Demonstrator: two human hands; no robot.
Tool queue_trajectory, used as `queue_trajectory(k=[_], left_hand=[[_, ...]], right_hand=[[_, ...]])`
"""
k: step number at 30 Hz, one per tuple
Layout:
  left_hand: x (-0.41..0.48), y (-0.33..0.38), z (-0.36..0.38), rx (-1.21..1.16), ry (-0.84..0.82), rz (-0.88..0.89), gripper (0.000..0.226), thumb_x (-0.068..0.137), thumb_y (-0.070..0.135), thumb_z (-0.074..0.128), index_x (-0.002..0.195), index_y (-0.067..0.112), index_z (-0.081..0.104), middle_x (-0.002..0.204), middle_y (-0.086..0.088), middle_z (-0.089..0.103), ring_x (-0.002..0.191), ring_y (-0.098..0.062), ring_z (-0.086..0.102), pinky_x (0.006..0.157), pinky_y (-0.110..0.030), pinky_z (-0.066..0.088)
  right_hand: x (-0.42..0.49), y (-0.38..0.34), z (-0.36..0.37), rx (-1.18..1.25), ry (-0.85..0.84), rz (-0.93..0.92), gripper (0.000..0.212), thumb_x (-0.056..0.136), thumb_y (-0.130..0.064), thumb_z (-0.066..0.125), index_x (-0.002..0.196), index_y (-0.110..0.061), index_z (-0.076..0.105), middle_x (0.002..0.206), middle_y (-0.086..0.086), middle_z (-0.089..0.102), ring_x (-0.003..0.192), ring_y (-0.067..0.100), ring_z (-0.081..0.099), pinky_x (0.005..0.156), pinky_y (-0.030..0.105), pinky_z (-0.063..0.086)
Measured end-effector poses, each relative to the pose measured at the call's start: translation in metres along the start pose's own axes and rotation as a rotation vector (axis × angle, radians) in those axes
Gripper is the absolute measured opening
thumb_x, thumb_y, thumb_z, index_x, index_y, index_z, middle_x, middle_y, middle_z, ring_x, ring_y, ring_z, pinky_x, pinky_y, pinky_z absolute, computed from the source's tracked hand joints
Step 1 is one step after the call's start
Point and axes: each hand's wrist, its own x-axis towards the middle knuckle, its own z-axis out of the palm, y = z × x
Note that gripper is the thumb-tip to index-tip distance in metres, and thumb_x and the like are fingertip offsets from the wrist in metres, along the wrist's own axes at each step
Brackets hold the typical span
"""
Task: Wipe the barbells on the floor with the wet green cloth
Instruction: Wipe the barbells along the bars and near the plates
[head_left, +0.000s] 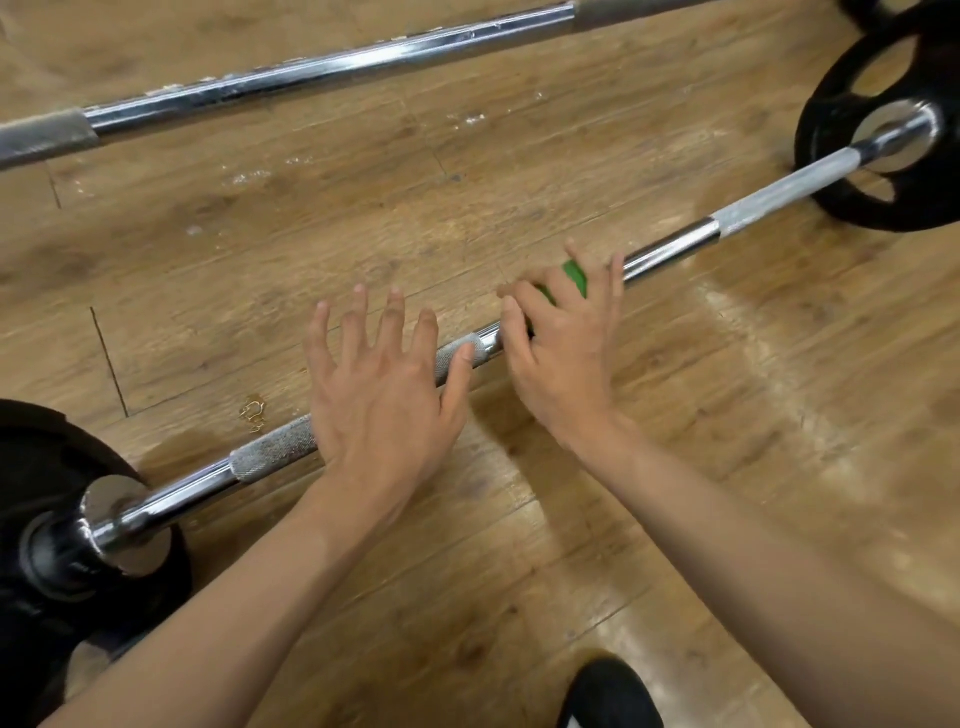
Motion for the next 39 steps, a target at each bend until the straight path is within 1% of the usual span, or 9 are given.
queue_trajectory(k=[5,12,15,19,24,28,31,35,39], left_hand=[[-0.004,-0.003,0.000,-0.015,0.015,0.023,0.070,0.106,0.059,0.018,0.141,0.017,0.063,0.153,-0.014,0.054,0.151,-0.039,0.035,0.124,-0.057,0.012],[-0.003,0.000,0.000,-0.026,0.023,0.015,0.069,0.104,0.058,0.020,0.137,0.018,0.065,0.150,-0.013,0.057,0.149,-0.039,0.038,0.125,-0.057,0.012],[-0.002,0.001,0.000,-0.040,0.019,0.022,0.067,0.104,0.058,0.022,0.135,0.018,0.066,0.149,-0.014,0.058,0.148,-0.039,0.039,0.124,-0.057,0.013],[-0.001,0.000,0.001,-0.079,-0.012,0.034,0.066,0.104,0.057,0.022,0.136,0.019,0.065,0.150,-0.014,0.057,0.149,-0.040,0.038,0.123,-0.060,0.015],[-0.004,-0.008,-0.001,-0.112,-0.053,0.105,0.063,0.106,0.056,0.026,0.141,0.018,0.062,0.152,-0.018,0.054,0.147,-0.043,0.040,0.122,-0.064,0.018],[0.002,-0.015,-0.010,-0.105,-0.132,0.103,0.064,0.105,0.057,0.023,0.137,0.020,0.064,0.151,-0.019,0.054,0.143,-0.042,0.043,0.120,-0.063,0.016],[-0.007,-0.021,-0.014,-0.131,-0.135,0.151,0.062,0.106,0.055,0.025,0.133,0.017,0.067,0.147,-0.024,0.056,0.141,-0.045,0.045,0.120,-0.064,0.019],[-0.013,-0.020,-0.010,-0.138,-0.055,0.187,0.061,0.107,0.051,0.028,0.139,0.014,0.064,0.149,-0.025,0.054,0.143,-0.047,0.043,0.123,-0.062,0.017],[-0.007,-0.014,-0.005,-0.104,-0.039,0.096,0.063,0.106,0.055,0.025,0.150,0.021,0.055,0.160,-0.023,0.041,0.154,-0.044,0.027,0.127,-0.056,0.001]], right_hand=[[0.009,0.029,-0.004,-0.035,0.044,-0.201,0.023,0.100,-0.031,0.058,0.097,-0.021,0.079,0.103,-0.005,0.074,0.127,0.028,0.058,0.125,0.060,0.014],[0.066,0.155,-0.041,-0.176,-0.090,0.161,0.044,0.102,-0.029,0.037,0.102,-0.018,0.080,0.117,0.000,0.072,0.138,0.024,0.046,0.125,0.062,0.008],[0.056,0.114,-0.030,-0.167,-0.046,0.235,0.043,0.101,-0.026,0.038,0.096,-0.015,0.080,0.102,0.005,0.073,0.138,0.030,0.047,0.126,0.057,0.010],[-0.001,0.010,-0.009,-0.058,-0.068,-0.096,0.039,0.108,-0.027,0.039,0.106,-0.012,0.076,0.103,0.007,0.071,0.128,0.035,0.053,0.125,0.055,0.020],[-0.006,0.008,-0.035,-0.209,-0.391,-0.441,0.052,0.113,-0.046,0.025,0.144,-0.019,0.057,0.145,0.010,0.058,0.142,0.036,0.046,0.128,0.051,0.017],[0.025,0.030,-0.062,-0.391,-0.695,-0.394,0.062,0.111,-0.055,0.012,0.156,-0.022,0.038,0.160,0.012,0.043,0.152,0.041,0.032,0.121,0.058,0.032],[0.032,0.015,-0.076,-0.433,-0.897,-0.304,0.081,0.102,-0.063,0.001,0.163,-0.016,0.025,0.168,0.012,0.029,0.157,0.040,0.015,0.124,0.056,0.025],[0.027,0.000,-0.076,-0.373,-0.839,-0.187,0.093,0.091,-0.075,-0.003,0.165,-0.022,0.017,0.167,0.004,0.030,0.158,0.041,0.008,0.128,0.053,0.009],[0.020,0.017,-0.064,-0.263,-0.707,-0.308,0.085,0.098,-0.075,0.000,0.164,-0.027,0.023,0.166,0.003,0.034,0.154,0.046,0.017,0.128,0.057,0.007]])
